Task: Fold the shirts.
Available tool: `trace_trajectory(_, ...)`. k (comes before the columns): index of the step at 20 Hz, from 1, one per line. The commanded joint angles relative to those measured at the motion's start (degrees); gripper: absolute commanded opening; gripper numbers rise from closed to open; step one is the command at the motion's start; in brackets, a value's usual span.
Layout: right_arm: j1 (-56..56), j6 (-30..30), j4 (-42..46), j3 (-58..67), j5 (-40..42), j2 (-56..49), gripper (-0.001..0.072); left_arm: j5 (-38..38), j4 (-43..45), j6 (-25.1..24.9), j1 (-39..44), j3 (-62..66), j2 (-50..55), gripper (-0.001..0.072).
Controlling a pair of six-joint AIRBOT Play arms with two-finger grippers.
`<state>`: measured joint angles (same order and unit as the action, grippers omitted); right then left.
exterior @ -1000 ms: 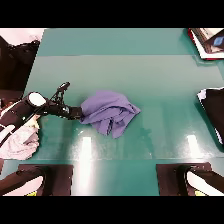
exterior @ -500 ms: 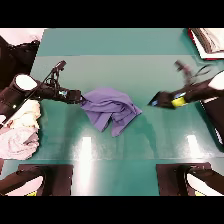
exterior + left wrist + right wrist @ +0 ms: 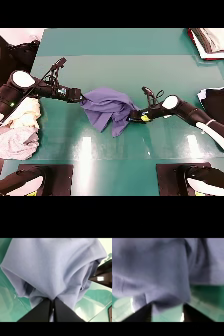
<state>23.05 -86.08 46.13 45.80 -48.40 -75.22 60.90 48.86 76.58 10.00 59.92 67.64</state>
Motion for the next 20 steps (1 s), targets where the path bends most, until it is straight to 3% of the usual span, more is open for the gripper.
trace_trajectory(1,1.4,0.48,-2.38,-0.44,6.16,-0.72,0.0116,0.28,-0.02,-0.04,-0.04,0.09,-0.04,0.0028)
trace_trajectory(2,1.03,1.75,-2.51,-0.44,6.49,0.2,0.0015,0.28,-0.02,-0.04,-0.04,0.17,-0.15,0.0028)
trace_trajectory(6,-5.35,2.14,-2.45,1.53,2.6,10.67,0.0014,2.21,4.28,-0.02,-0.04,9.77,-2.36,0.0027)
trace_trajectory(12,-20.76,3.69,-2.43,20.5,-10.99,28.24,0.0013,8.61,4.92,-0.04,-0.04,39.28,-7.45,0.0027)
trace_trajectory(16,-26.71,3.67,-2.43,30.08,-17.81,34.56,0.0013,17.05,3.74,0.87,-0.04,55.71,-7.93,0.0027)
trace_trajectory(20,-32.06,2.78,-2.32,38.14,-25.86,35.89,0.0012,20.61,1.49,1.64,-0.04,61.33,-7.93,0.0027)
